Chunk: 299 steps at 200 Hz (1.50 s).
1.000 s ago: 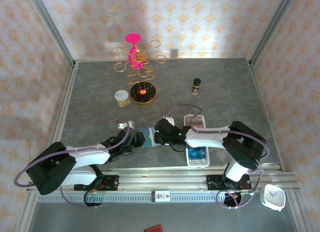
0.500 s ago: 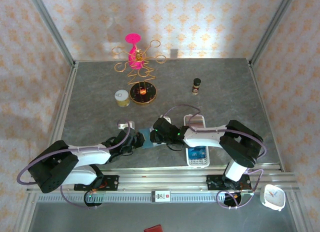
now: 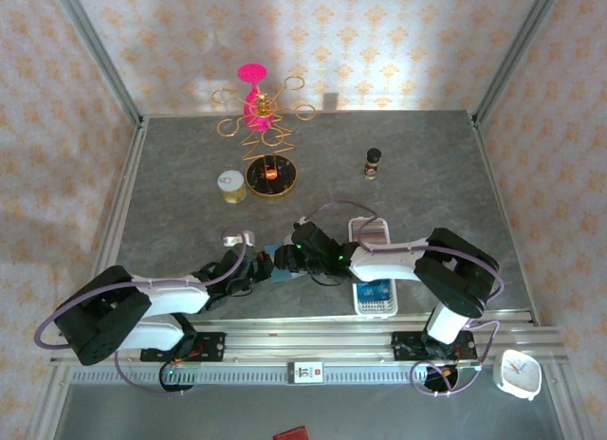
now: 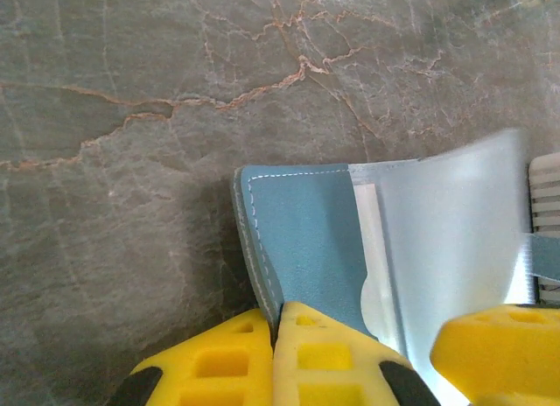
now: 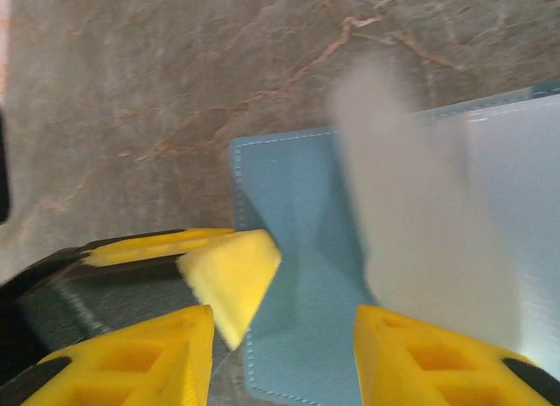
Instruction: Put the credit cards into the card holder
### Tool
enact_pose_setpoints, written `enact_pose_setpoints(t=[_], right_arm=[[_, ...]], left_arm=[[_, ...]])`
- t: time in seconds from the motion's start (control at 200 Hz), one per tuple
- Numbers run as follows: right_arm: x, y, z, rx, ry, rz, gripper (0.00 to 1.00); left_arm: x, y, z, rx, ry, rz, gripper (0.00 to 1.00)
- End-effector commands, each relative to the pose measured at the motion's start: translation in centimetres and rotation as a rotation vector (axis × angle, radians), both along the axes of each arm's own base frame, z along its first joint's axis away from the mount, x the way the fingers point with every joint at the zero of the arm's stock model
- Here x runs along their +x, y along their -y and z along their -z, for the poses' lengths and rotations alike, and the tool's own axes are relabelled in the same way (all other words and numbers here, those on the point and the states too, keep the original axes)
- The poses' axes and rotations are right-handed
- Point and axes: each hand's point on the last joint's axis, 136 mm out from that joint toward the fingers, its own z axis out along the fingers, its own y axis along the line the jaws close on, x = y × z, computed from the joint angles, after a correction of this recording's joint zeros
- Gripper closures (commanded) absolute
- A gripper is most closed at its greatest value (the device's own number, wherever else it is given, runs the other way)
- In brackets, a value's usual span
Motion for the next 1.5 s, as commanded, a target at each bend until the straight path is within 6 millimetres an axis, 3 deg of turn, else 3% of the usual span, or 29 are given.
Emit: enact_pose_setpoints(t=[0.0,0.14,0.2,0.29,0.375,0.511,0.676,0.861,1.141,1.286,1.492], right_arm=[[-0.1,-1.1,-3.8,0.143,0.043,-0.013,0.54],[0.0,-1.0,-7.5,0.220,0.111,-0.020,0.54],[0.7,0.1,-8.0,0.180,0.148,0.032,0.54],[1.6,2.7,-6.8,0.062,0.165,0.124,0.54],[1.7,4.9,-4.2,-0.087,0.138,0.174,0.54],[1.3,6.5,-1.2,-0.197,0.093,0.194,0.56],[1.5,8.0,0.9,-0.290,0.090,0.236,0.56],[1.5,7.5,2.5,-0.319,0.065,0.215,0.57],[1.8,8.8,4.3,-0.444,0.053,0.239,0.57],[1.5,7.3,4.6,-0.390,0.030,0.203,0.53],[0.9,3.3,2.7,-0.163,0.008,0.131,0.53]], left_arm=[[-0.6,-0.7,1.3,0.017,-0.034,-0.010,0.99],[-0.7,-0.8,1.8,0.027,-0.043,-0.012,0.99],[-0.7,-0.8,2.0,0.030,-0.047,-0.011,1.00],[-0.7,-0.8,2.1,0.029,-0.051,-0.012,1.00],[-0.7,-0.7,2.2,0.027,-0.051,-0.007,1.00],[-0.6,-0.6,2.1,0.037,-0.052,-0.001,1.00],[-0.6,-0.7,2.0,0.052,-0.048,0.003,1.00],[-0.6,-0.3,1.9,0.051,-0.053,0.027,1.00],[-0.7,-0.2,1.6,0.055,-0.052,0.038,1.00],[-0.8,0.0,1.2,0.030,-0.040,0.046,1.00],[-1.0,0.0,1.1,0.024,-0.032,0.055,1.00]])
